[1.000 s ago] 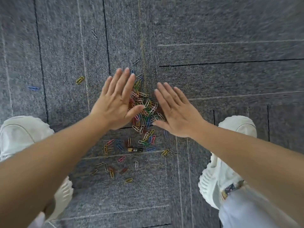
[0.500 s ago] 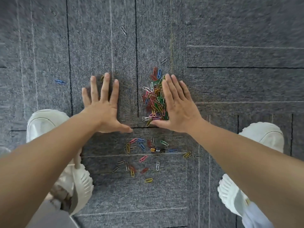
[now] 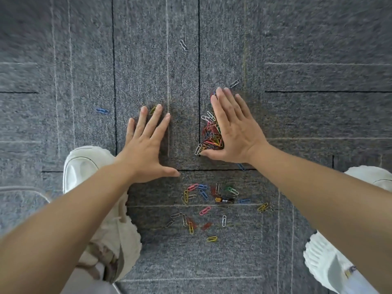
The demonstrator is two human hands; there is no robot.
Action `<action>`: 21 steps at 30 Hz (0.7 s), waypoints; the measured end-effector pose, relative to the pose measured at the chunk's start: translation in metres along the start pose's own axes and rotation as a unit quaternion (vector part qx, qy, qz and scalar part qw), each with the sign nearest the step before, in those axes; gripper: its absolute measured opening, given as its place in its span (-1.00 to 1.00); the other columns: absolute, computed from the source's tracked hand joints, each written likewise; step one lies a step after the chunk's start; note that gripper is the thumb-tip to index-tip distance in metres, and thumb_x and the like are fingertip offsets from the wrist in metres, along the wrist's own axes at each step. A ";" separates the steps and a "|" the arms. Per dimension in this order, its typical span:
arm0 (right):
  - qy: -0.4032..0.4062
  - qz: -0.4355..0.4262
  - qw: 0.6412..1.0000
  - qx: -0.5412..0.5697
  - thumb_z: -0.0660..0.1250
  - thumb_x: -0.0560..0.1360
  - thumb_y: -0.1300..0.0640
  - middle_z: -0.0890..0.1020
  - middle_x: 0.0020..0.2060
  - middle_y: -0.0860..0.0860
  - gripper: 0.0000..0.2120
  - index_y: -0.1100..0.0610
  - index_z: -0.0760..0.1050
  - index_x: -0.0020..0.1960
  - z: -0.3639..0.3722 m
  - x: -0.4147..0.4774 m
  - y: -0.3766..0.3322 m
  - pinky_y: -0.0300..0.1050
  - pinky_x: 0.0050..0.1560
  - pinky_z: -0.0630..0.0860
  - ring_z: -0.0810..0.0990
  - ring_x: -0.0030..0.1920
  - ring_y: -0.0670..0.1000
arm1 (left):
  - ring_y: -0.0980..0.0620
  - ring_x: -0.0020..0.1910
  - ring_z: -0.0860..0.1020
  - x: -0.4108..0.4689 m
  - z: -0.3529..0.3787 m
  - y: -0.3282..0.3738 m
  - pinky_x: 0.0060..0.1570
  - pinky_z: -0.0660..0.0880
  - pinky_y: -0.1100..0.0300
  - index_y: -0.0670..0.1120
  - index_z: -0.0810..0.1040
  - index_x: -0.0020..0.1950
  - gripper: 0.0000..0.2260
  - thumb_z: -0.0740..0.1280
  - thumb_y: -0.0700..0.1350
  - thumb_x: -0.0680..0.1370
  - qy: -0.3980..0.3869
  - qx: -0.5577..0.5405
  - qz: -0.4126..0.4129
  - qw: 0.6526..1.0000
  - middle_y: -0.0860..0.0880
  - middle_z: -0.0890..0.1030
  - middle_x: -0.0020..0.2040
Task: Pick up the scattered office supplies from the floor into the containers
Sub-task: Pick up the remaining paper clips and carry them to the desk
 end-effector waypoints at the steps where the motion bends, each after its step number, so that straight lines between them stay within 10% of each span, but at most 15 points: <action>1: 0.012 -0.027 1.000 0.010 0.14 0.36 -0.53 0.05 0.57 0.28 0.14 0.29 -0.04 0.58 -0.001 0.005 -0.002 0.23 0.54 0.04 -0.01 0.58 0.26 | -0.04 0.49 -0.49 0.000 0.000 -0.001 0.46 -0.41 -0.07 0.07 -0.31 0.59 0.26 0.41 0.50 0.19 0.003 -0.003 0.000 1.000 0.06 -0.42 0.55; 10: 0.032 -0.165 0.986 0.003 0.20 0.51 -0.30 0.34 0.46 0.28 -0.29 0.14 0.36 0.50 0.003 -0.003 -0.020 0.34 0.47 0.13 0.20 0.52 0.31 | -0.01 0.50 -0.47 0.000 0.004 -0.005 0.49 -0.36 -0.09 0.09 -0.25 0.60 0.23 0.43 0.47 0.20 0.025 -0.017 0.003 1.000 0.09 -0.38 0.57; 21: 0.070 -0.025 0.997 0.002 0.25 0.41 -0.43 0.20 0.49 0.36 -0.08 0.11 0.11 0.53 0.017 -0.054 0.004 0.41 0.43 0.12 0.11 0.52 0.40 | 0.00 0.53 -0.42 0.000 0.005 -0.006 0.48 -0.36 -0.07 0.12 -0.18 0.61 0.23 0.46 0.46 0.17 0.033 -0.030 -0.005 0.999 0.11 -0.32 0.59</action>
Point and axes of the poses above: each hand's wrist, its own x-axis towards the middle knuckle, its own z-axis out of the palm, y = z × x, the point moved 1 cm from there along x, towards the middle knuckle
